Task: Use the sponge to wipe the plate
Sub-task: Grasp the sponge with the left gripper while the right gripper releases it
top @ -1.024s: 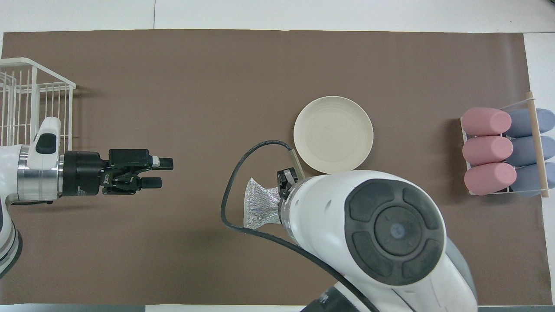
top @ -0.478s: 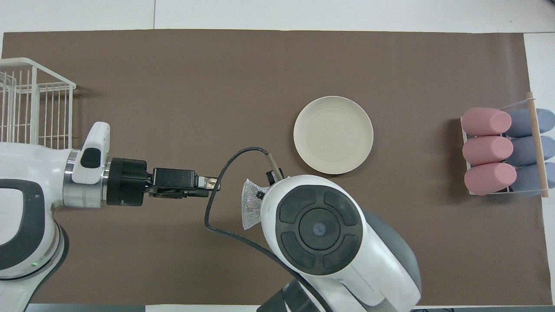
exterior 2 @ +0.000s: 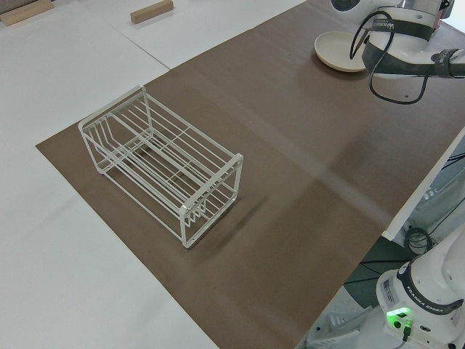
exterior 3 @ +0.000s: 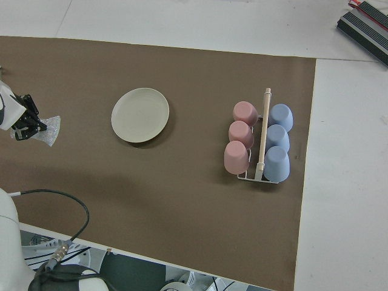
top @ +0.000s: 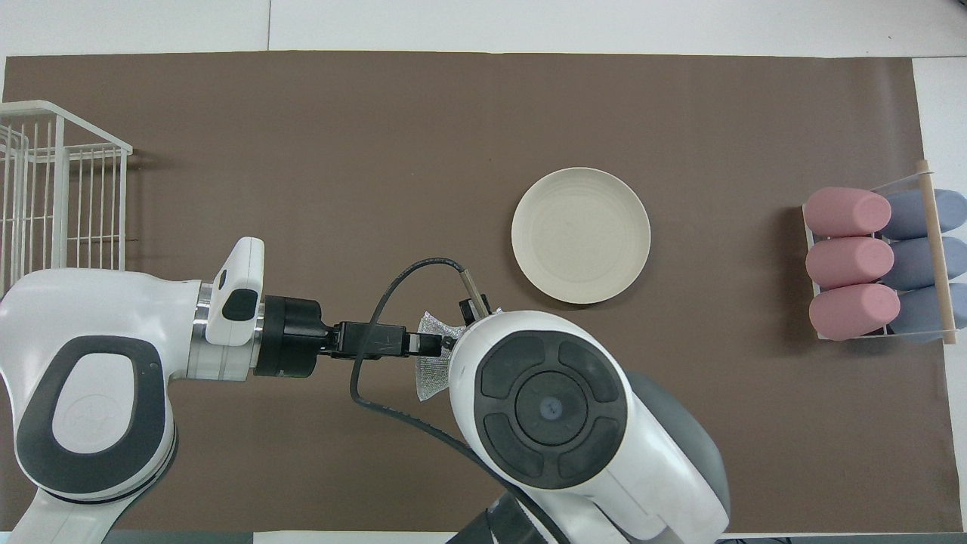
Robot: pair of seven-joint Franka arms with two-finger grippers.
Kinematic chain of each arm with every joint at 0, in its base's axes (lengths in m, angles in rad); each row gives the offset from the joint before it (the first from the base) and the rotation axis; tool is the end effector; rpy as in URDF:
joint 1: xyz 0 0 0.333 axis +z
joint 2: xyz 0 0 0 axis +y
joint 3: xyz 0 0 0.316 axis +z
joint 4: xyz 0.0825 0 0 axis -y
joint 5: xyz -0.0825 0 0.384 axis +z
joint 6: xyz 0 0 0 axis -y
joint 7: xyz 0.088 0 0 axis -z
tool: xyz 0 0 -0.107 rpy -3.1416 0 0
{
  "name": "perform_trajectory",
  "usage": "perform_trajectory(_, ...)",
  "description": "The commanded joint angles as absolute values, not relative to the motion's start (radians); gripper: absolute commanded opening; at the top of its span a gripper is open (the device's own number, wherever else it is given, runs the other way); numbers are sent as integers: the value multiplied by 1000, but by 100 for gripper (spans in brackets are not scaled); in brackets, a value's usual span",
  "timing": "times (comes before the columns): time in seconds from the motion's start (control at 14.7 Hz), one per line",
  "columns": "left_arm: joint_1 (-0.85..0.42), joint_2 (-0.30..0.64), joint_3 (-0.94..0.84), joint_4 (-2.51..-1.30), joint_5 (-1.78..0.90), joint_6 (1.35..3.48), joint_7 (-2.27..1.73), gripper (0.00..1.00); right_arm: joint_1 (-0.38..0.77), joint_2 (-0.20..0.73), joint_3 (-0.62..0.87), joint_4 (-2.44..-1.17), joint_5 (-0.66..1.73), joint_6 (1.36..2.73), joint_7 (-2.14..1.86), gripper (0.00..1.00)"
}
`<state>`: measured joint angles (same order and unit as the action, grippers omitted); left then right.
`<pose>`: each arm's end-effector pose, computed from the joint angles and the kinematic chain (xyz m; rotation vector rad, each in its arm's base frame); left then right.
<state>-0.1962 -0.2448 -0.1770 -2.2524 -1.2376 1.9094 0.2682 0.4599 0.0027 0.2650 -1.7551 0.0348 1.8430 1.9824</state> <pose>0.4251 -0.2440 0.4957 2.0470 -0.1151 -0.1503 0.4270 0.3817 0.5594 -2.4602 1.8041 0.0235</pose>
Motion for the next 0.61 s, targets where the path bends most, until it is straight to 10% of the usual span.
perform_trajectory(0.0,-222,-265,-167,-2276,-1244,1927,296,100,459,0,270,-1755,11,1841,2013,0)
perform_trajectory(0.14,-222,-265,-167,-2276,-1244,1921,293,88,459,0,270,-1755,11,1844,2013,0)
perform_trajectory(0.41,-213,-267,-166,-2276,-1243,1892,281,12,457,-2,270,-1755,12,1844,2011,0)
perform_trajectory(0.55,-212,-267,-166,-2276,-1243,1888,247,0,457,-2,270,-1755,12,1844,2011,0)
